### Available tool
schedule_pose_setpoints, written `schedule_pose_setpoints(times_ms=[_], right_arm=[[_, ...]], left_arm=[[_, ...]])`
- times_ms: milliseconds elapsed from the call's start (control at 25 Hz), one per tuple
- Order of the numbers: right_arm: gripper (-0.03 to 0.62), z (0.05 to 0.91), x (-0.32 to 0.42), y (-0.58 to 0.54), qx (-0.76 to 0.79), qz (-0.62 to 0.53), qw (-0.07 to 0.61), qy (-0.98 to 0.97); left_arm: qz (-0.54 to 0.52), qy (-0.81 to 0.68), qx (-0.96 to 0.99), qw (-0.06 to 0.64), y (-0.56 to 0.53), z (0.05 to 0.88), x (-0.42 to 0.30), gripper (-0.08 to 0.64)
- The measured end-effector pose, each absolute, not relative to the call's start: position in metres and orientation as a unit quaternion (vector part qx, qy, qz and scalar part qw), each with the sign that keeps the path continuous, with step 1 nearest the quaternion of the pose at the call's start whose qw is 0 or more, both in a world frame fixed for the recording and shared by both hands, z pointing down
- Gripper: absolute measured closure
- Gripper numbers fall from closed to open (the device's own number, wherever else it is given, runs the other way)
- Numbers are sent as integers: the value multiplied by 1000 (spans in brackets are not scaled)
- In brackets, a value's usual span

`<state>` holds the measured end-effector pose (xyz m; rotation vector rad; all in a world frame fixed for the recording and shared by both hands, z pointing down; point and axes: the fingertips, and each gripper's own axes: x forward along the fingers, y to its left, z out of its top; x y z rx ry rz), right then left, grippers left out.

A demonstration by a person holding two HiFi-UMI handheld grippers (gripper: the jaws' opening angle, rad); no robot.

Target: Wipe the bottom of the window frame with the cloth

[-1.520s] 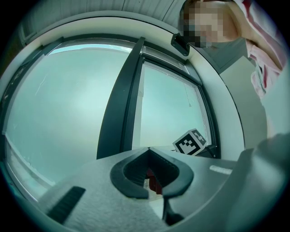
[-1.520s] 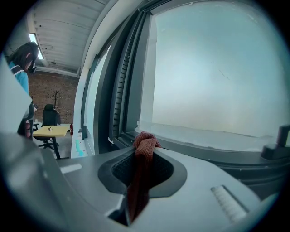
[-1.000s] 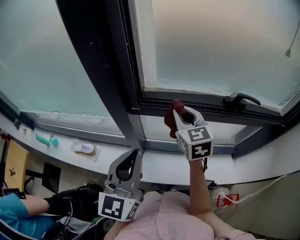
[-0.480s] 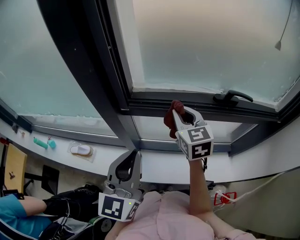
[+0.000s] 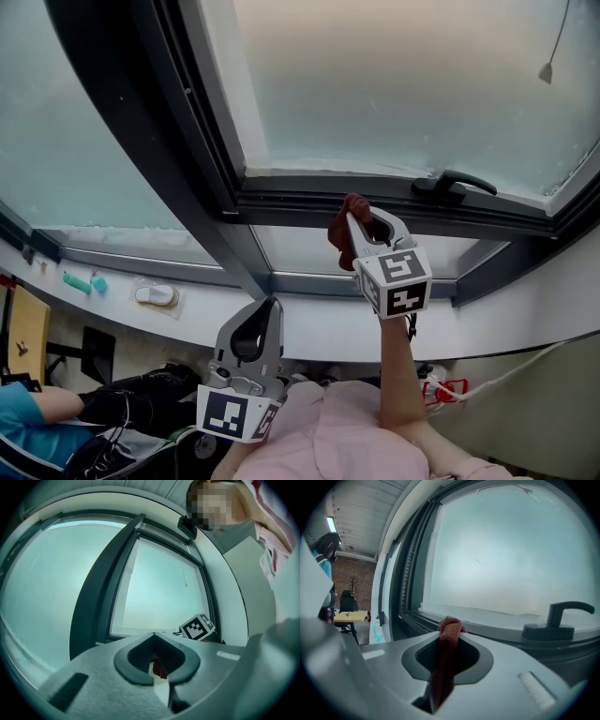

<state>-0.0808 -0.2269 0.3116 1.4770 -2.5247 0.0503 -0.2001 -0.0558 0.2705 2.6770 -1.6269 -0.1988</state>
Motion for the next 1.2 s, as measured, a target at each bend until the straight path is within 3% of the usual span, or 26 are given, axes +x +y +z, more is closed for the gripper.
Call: schedule_pose_setpoints(times_ms=[1200], right_arm=[[538, 313, -2, -222, 528, 18, 101, -843]], left_arm=[[-64, -486, 872, 11, -63, 280, -139, 560]])
